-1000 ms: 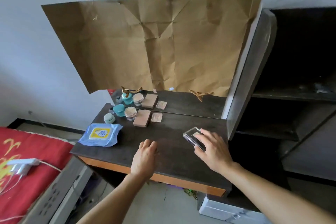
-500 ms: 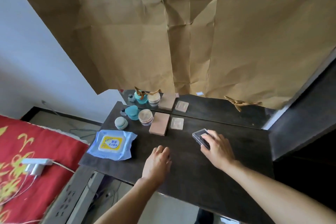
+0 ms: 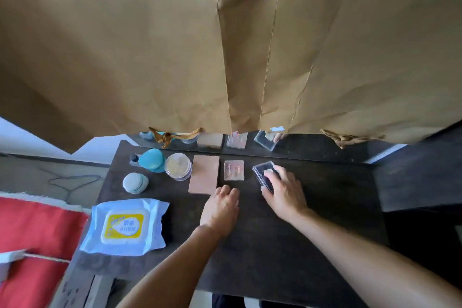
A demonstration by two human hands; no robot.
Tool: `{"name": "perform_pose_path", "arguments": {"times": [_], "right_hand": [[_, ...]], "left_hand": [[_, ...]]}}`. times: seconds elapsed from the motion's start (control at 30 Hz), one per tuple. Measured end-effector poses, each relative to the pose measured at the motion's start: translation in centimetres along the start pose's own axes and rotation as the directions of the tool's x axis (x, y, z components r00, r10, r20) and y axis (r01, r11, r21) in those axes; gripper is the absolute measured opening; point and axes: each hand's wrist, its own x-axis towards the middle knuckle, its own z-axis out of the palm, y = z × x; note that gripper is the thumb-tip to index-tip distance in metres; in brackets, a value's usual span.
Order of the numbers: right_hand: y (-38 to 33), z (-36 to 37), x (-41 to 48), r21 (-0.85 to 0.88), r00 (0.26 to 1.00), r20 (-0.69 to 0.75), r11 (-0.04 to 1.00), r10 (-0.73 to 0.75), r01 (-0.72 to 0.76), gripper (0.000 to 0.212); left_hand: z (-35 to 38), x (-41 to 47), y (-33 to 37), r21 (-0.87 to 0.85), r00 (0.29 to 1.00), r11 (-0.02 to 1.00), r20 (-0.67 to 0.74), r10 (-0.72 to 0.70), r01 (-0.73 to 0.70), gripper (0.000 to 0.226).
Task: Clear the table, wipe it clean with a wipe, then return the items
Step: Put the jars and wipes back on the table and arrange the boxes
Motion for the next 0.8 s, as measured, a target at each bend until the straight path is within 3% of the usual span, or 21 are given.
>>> {"name": "perform_pose_path", "arguments": {"times": [0.17,0.3,0.5,0.63,0.8], "right_hand": [[-1.5,1.5,1.1,-0.031,0.989,0.026,0.989,0.147,-0.146,0.043],[-2.8,2.5,2.0,-0.044,0.971,0.038,0.971,0.236,-0.235,0.055],[-3.3,3.8,1.9,0.001,0.965,-0.010,0.965,0.263,-0.263,0.061],[-3.5,3.5,1.7,-0.033,0.967,0.033,0.967,0.254,-0.253,0.062],[-4.6,1.4,1.9,-0.155,0.924,0.221,0.947,0.312,-0.283,0.062]], "left_hand": [[1.2,3.2,-2.5,0.103,0.980,0.977,0.085,0.178,-0.187,0.024],[1.8,5.0,-4.4,0.106,0.950,0.945,0.067,0.304,-0.310,0.025],[2.3,5.4,-5.8,0.086,0.894,0.890,0.039,0.446,-0.448,0.029],[1.7,4.4,-6.5,0.061,0.876,0.876,-0.023,0.481,-0.479,0.026],[-0.3,2.2,-7.7,0.090,0.903,0.905,-0.071,0.423,-0.417,0.021]]}}
